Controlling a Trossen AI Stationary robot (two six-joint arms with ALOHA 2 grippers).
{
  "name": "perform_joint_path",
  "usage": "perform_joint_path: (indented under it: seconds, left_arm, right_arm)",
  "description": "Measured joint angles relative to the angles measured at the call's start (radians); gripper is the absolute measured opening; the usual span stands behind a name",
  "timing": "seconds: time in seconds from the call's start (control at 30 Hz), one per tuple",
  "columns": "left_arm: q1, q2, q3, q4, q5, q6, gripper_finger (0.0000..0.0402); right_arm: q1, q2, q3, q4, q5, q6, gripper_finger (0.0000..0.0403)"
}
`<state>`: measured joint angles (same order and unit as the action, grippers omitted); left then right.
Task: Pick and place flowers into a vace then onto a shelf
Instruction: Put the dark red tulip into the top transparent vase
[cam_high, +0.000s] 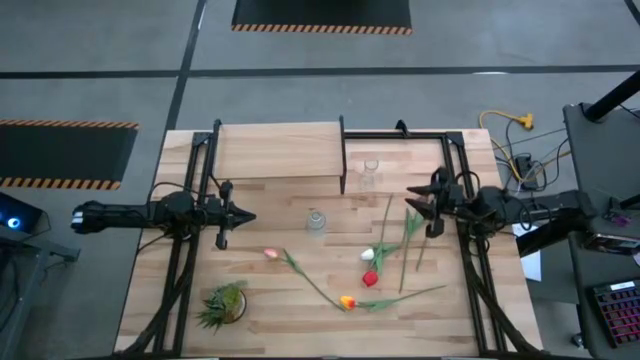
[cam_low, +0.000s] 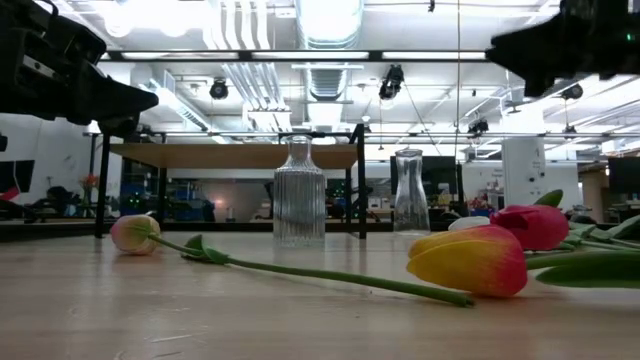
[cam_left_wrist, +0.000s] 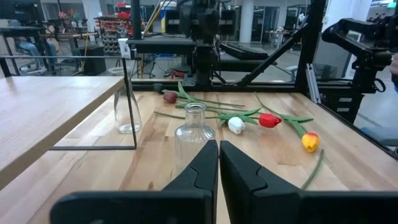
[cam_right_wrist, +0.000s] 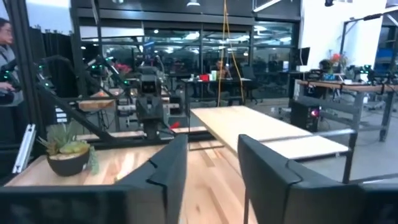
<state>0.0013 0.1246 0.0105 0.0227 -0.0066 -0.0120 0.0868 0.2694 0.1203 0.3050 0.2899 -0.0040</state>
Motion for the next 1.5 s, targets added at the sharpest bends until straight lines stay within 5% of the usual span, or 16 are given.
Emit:
perform_joint_path:
  seconds: [0.3,1.1,1.5]
  left_arm:
    - [0.0,0.0,0.0,0.0,0.0,-0.001,0.0]
    - [0.0,-0.001,0.0,-0.001,0.0,-0.001,0.0]
    - [0.0,-0.001,0.0,-0.001,0.0,-0.001,0.0]
  right_arm:
    - [0.0,0.18,0.232,-0.146,0.001,0.056,0.0171]
    - [0.001,0.637,0.606,-1.068,-0.052,1.052,0.0146]
    - [0.038,0.783,0.601,-1.098,-0.106,1.231,0.0143]
